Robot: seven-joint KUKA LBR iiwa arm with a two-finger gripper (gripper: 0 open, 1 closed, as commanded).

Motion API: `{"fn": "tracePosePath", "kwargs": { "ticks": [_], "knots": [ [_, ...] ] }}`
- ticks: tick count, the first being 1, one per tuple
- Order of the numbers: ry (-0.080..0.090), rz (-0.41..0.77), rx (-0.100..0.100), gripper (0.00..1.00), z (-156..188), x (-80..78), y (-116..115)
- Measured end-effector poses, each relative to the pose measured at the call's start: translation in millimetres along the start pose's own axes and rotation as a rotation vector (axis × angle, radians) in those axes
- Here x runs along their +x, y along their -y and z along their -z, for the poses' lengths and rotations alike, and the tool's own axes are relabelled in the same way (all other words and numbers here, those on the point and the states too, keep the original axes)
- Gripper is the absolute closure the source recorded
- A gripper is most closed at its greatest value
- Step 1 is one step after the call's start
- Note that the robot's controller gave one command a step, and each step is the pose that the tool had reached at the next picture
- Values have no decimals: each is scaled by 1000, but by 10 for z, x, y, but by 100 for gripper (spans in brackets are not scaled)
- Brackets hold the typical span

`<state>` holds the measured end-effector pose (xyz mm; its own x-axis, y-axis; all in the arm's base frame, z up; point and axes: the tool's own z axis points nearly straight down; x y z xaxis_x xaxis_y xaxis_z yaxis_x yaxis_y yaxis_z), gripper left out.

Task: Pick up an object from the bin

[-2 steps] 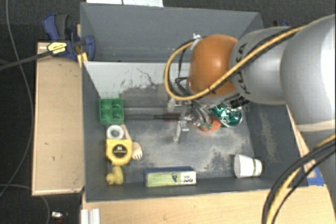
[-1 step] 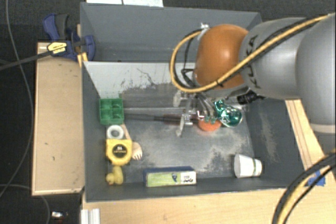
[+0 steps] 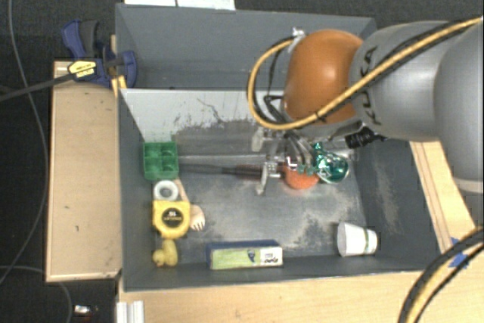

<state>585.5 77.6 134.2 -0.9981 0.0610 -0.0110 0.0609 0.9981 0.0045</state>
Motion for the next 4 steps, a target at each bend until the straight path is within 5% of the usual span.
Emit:
{"fn": "tracePosePath", "kwargs": {
  "ticks": [1, 2, 4],
  "knots": [
    [2, -8, -2, 0, -670, -46, 136],
    [3, -147, -2, 100, -638, -19, 85],
    [2, -148, -2, 100, -499, -10, 87]
  ]
}}
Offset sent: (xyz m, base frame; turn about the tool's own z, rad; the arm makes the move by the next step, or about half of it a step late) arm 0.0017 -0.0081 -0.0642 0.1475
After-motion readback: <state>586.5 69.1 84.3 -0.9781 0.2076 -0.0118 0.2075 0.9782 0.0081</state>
